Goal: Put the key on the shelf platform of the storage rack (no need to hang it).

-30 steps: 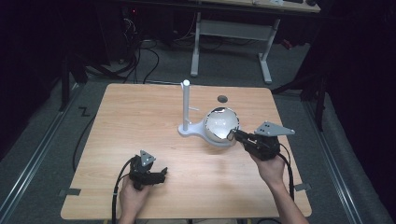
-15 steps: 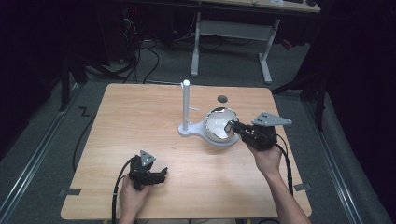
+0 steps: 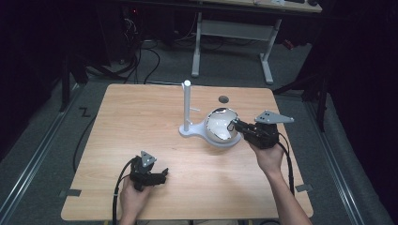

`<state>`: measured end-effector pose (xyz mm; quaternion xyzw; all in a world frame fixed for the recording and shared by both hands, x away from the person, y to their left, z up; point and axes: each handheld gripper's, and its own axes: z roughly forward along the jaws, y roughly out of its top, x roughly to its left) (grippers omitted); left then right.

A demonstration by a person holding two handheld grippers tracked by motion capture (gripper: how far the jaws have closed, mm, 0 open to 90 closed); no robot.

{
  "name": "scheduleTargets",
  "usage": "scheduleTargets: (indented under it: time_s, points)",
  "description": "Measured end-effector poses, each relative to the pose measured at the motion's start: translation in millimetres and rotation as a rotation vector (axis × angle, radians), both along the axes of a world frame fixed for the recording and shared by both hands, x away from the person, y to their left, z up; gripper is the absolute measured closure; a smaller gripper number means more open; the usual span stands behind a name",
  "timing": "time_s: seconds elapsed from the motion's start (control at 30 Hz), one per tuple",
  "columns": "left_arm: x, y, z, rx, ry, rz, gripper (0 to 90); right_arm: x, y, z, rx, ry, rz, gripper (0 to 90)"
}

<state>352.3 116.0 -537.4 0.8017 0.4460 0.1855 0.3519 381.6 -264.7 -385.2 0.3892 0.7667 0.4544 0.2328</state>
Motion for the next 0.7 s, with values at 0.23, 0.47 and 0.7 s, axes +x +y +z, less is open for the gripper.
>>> scheduleTargets:
  time_s: [0.23,0.47,0.7]
  points:
    - [0.0,0.0,0.0,0.001,0.0,0.0,15.5,4.6,0.6,-2.5,0.007,0.007,0.006,82.2]
    - [0.1,-0.1,0.0,0.0,0.0,0.0,15.5,9.0,0.0,-4.5,0.012,0.009,0.009,82.2]
    - [0.1,-0.1,0.0,0.001,0.0,0.001,15.5,14.4,2.9,-8.0,0.019,0.023,0.007,82.2]
